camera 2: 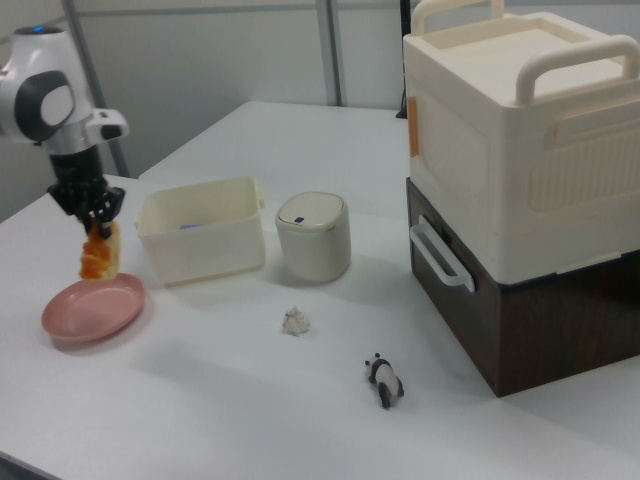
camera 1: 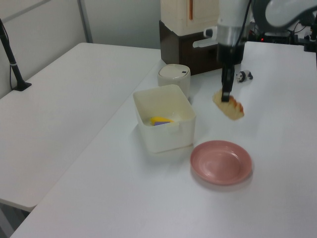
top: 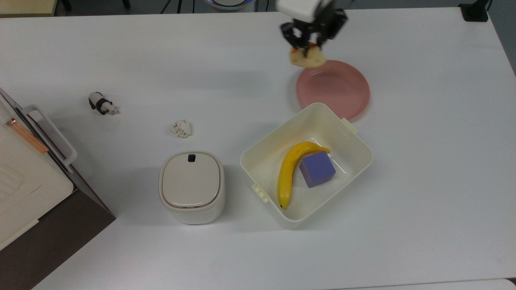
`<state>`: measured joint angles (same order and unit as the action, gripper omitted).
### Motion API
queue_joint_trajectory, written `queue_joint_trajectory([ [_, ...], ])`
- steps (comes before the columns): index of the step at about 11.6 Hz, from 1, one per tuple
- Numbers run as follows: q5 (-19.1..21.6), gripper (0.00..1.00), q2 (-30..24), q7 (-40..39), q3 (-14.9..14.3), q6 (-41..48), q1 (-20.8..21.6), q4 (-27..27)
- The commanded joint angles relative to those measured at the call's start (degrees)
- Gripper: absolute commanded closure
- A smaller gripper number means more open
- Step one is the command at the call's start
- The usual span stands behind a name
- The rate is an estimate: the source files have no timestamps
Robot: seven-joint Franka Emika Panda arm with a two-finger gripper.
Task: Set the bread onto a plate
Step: 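Carry the bread roll over the pink plate and lower it, then open the gripper to release the bread onto the plate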
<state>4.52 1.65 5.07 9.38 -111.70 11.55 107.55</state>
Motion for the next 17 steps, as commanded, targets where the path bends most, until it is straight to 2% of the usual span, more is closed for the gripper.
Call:
queue_joint_trajectory([
  [1, -6.7, 0.73, 5.71, 12.83, -0.5, -5.89, 7.15, -0.06],
  [3, -8.12, 0.73, 8.97, 15.48, -0.5, -5.99, 8.39, -1.89],
  [6, -12.42, 0.72, 11.96, 19.09, -0.5, -6.95, 9.89, -2.34],
  [7, -13.13, 0.62, 12.15, 19.62, -0.41, -7.04, 9.98, -2.26],
  [8, -13.22, 0.32, 12.15, 19.54, -0.33, -6.78, 10.07, -2.26],
  [10, -14.01, 0.0, 11.54, 19.01, 0.38, -5.99, 10.25, -2.26],
  [11, -15.4, 0.0, 11.45, 18.57, 0.81, -5.38, 10.25, -2.26],
  [14, -15.86, 0.0, 9.53, 15.77, 1.17, -3.62, 9.37, -2.17],
  [17, -14.63, 0.0, 3.29, 11.72, 0.91, -0.28, 0.79, -2.26],
])
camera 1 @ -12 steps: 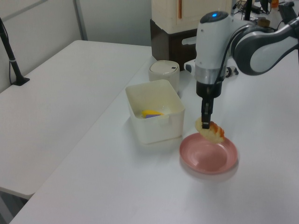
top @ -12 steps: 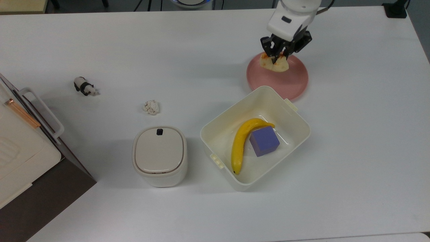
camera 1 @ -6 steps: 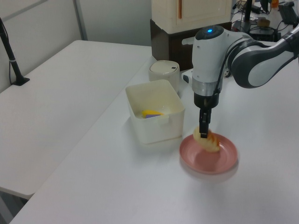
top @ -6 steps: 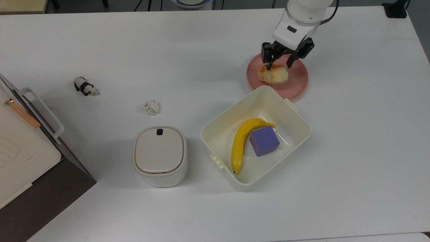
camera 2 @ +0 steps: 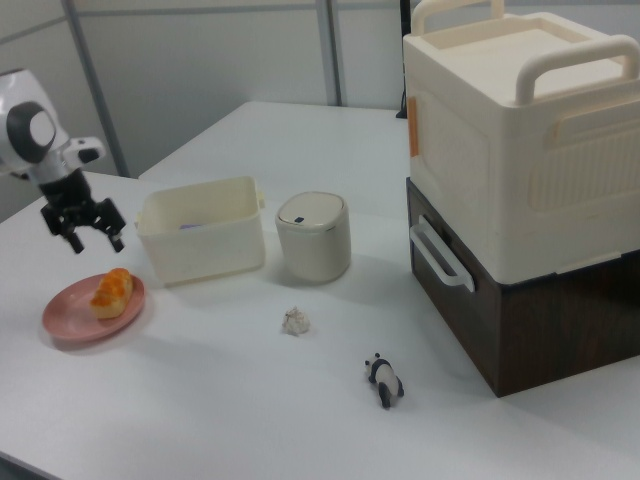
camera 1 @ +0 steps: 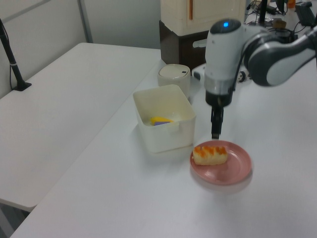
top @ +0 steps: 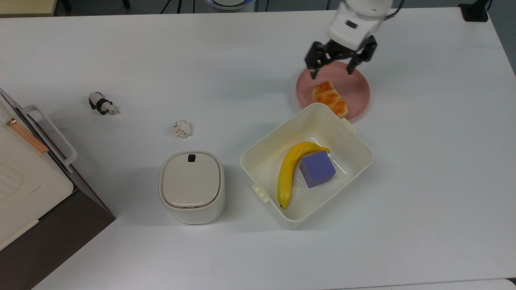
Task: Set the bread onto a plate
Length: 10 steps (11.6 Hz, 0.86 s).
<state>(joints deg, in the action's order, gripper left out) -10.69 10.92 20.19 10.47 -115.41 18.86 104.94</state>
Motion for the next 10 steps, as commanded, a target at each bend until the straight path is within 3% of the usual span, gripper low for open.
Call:
queue_joint_trajectory([
  [1, 1.19, 0.0, -7.56, -4.45, -1.06, 3.53, -9.43, 0.1],
  [3, 3.73, 0.0, -7.93, -13.55, -3.78, 6.84, -14.0, -4.01],
  [4, 8.62, 0.0, -7.84, -16.56, -6.32, 9.39, -16.9, -8.04],
  [6, 13.66, 0.0, -6.1, -17.38, -7.13, 17.46, -22.87, -18.04],
  [8, 15.34, 0.0, -1.28, -17.99, -7.05, 24.94, -27.19, -28.24],
  [10, 15.18, 0.0, -0.28, -17.64, -7.13, 28.22, -28.53, -31.63],
])
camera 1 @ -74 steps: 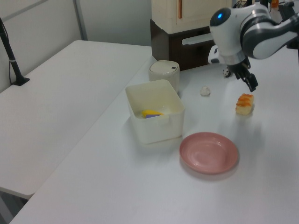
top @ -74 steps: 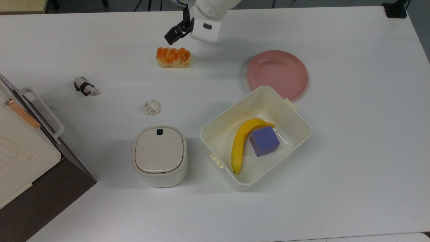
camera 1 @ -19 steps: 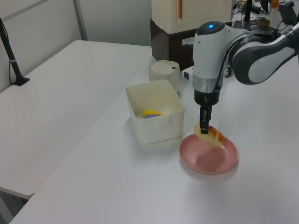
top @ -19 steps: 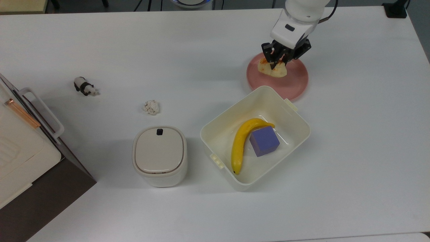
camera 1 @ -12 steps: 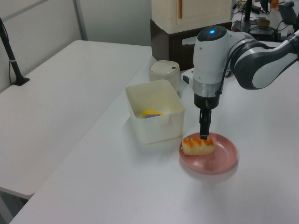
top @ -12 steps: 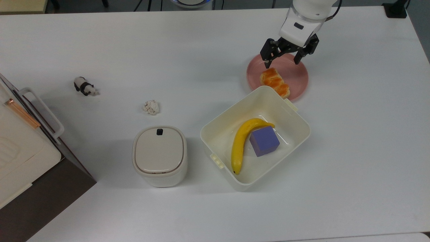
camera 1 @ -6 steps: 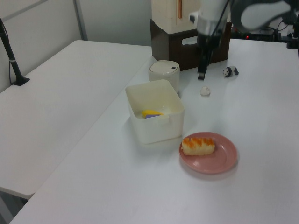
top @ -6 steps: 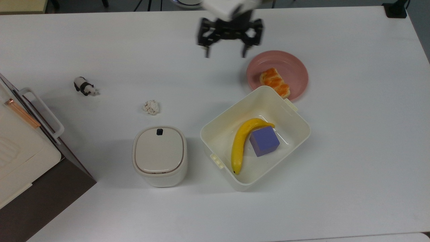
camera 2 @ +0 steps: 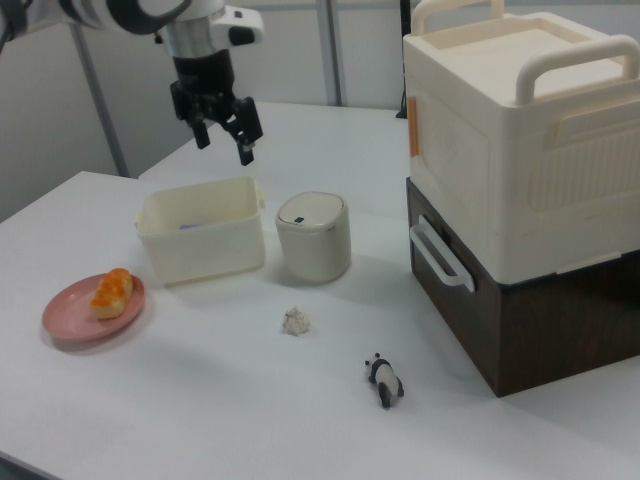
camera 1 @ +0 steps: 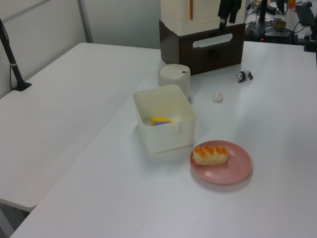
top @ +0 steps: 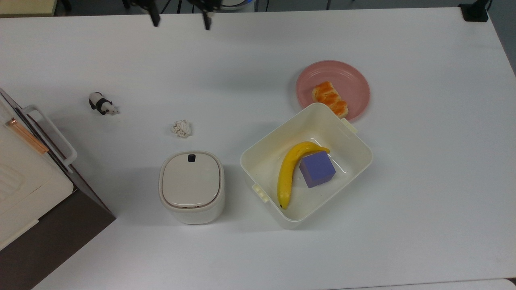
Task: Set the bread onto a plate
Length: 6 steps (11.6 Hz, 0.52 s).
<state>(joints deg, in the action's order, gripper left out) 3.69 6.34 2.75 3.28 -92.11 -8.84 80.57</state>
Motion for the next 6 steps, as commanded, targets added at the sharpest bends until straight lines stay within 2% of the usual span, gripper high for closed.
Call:
queue_joint_trajectory([
  [1, 0.35, 0.0, 4.12, -0.46, 0.15, 6.92, -0.83, -7.18],
  [4, -0.35, 0.0, 1.23, -0.73, -0.64, 6.59, -0.13, -3.42],
  [6, -0.44, 0.0, -0.62, -0.55, -0.64, 3.35, 0.58, -0.15],
])
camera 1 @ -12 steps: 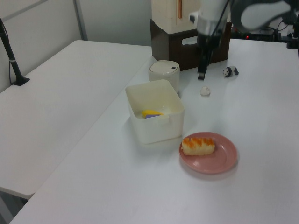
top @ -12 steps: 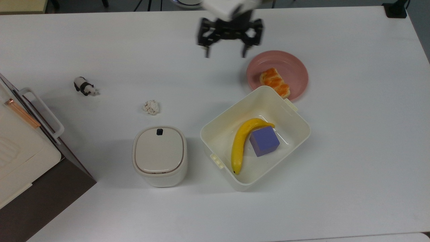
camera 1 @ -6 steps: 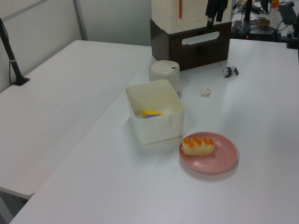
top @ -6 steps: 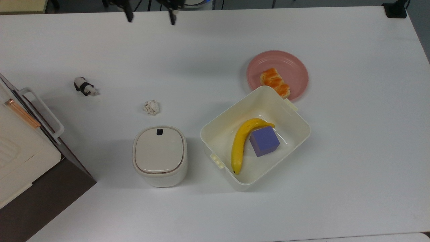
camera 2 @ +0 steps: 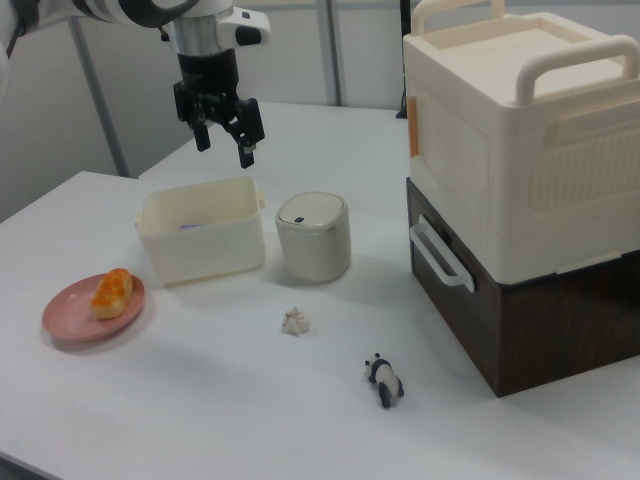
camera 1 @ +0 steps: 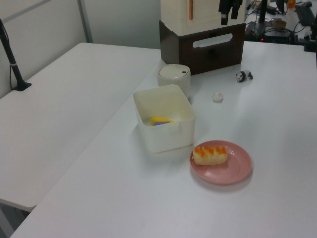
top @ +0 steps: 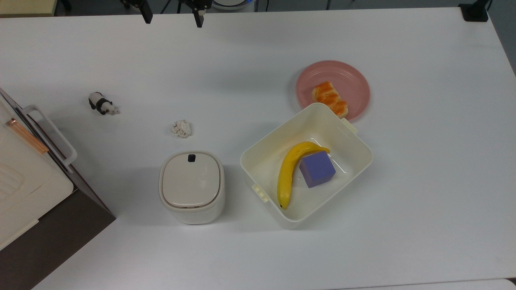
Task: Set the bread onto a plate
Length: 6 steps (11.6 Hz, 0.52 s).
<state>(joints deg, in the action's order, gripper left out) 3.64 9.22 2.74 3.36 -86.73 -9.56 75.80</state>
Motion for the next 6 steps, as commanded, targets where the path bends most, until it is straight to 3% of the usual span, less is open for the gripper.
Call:
queue_joint_trajectory([
  [1, -0.39, 0.0, -3.42, -0.55, -0.73, -2.56, 1.56, 4.8],
  [3, -0.47, 0.0, -3.33, -0.37, -0.55, -4.49, 2.27, 5.58],
  [6, -4.59, 0.0, -2.89, -0.11, -0.2, -5.2, 2.71, 5.68],
])
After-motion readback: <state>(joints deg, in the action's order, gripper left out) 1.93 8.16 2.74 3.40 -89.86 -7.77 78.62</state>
